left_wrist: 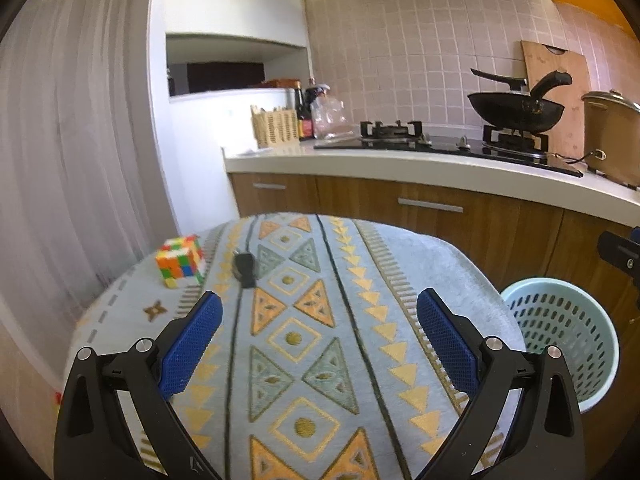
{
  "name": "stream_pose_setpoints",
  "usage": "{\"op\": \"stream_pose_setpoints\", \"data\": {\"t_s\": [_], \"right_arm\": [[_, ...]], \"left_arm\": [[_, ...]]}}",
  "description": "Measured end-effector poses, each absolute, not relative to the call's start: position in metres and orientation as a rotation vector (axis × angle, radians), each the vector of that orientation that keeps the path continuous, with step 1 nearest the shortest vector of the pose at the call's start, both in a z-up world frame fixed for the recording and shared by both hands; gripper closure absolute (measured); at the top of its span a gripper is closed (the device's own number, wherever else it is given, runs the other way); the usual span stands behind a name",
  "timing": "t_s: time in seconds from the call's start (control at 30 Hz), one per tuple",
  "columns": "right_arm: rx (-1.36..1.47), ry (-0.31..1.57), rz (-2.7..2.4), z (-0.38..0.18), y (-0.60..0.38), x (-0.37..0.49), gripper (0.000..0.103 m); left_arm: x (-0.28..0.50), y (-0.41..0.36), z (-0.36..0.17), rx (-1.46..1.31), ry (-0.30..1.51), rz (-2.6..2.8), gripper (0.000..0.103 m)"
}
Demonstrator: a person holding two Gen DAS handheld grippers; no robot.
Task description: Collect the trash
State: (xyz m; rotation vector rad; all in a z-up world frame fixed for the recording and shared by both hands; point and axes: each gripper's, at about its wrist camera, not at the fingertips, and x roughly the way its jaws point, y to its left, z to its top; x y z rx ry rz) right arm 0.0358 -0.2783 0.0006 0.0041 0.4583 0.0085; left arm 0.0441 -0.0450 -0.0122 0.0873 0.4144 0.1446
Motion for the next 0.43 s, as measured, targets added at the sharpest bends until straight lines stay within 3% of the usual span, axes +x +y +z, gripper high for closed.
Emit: {"op": "stream_pose_setpoints", "data": {"t_s": [0.43], "right_arm": [[0.021,0.457,-0.011,0.009,-0.280,0.028,0.036]], "left_arm": [[0.031,-0.036,-0.013,0.076,0.473,0.081,0.007]]}}
